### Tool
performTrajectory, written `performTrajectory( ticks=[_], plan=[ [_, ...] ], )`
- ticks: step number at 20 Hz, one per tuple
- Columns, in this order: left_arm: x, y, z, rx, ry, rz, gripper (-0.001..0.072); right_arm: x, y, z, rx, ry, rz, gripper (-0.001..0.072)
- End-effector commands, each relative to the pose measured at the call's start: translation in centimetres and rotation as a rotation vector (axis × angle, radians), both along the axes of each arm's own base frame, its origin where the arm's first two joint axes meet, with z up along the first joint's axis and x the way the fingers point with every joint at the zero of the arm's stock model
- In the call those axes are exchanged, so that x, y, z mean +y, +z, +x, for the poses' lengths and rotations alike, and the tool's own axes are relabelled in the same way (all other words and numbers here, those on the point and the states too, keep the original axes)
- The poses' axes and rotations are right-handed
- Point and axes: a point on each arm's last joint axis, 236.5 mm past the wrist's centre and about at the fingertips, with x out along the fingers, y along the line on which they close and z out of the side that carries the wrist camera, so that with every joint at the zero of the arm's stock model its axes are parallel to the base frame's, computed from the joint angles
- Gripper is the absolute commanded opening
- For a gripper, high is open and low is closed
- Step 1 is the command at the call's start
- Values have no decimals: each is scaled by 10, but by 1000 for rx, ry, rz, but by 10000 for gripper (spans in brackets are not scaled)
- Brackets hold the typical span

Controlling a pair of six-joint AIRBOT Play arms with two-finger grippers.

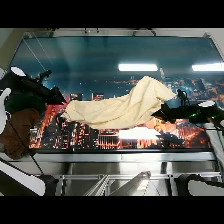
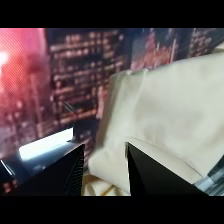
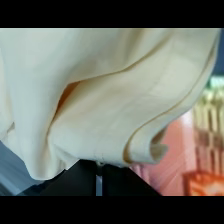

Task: Fold the shirts.

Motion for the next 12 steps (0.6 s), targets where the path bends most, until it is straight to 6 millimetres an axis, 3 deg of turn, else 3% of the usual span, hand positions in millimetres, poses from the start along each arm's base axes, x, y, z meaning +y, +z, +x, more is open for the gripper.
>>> performTrajectory(
  ticks=[1,4,5,6,9,10,12],
  plan=[
    [-14,-29,-5,28,-36,18,292,1,1,-1,2,4,4,22],
    [-37,-36,-24,120,-126,-19,295,8,6,-9,20,37,40,22],
    [-46,-29,-31,149,-173,-41,247,12,11,-13,26,55,61,22],
    [-58,-16,-34,143,-236,-91,3,17,19,-19,27,84,85,22],
    [-97,55,-9,-4,-267,-241,7,16,78,-27,-55,178,166,21],
    [-108,88,1,-86,-259,-295,8,10,105,-31,-89,200,192,21],
    [-129,177,14,-290,-236,-444,8,-16,168,-26,-230,171,213,21]
  ],
)
